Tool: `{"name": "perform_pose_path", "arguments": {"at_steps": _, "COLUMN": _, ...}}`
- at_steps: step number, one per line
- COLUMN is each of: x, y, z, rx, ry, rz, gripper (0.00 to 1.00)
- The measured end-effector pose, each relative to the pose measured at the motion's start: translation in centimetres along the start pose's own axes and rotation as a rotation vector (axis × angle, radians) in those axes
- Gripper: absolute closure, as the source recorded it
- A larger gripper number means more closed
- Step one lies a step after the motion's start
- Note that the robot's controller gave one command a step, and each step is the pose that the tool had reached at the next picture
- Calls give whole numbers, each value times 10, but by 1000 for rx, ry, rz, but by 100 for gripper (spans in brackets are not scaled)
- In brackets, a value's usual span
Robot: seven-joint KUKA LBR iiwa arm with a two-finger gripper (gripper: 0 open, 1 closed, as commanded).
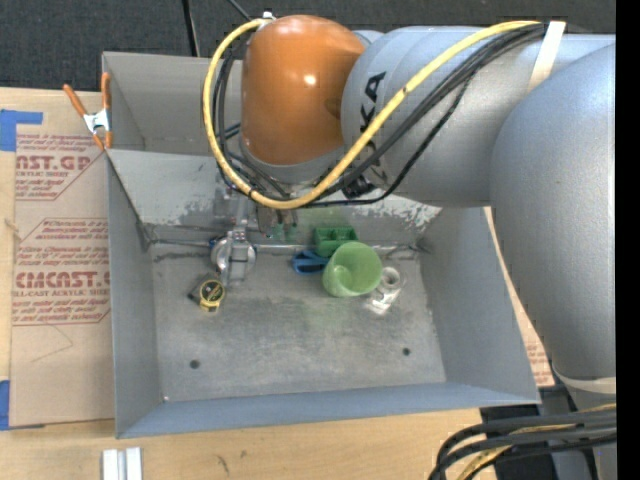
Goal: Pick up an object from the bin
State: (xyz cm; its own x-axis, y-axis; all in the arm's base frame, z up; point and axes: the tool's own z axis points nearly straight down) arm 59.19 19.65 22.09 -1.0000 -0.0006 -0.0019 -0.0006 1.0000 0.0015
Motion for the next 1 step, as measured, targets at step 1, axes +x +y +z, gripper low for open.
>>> {"name": "perform_pose_path", "arguments": {"at_steps": 1, "x": 24, "y": -1, "z": 88, "rx": 1, "ry": 7, "rz": -435, "gripper": 0}}
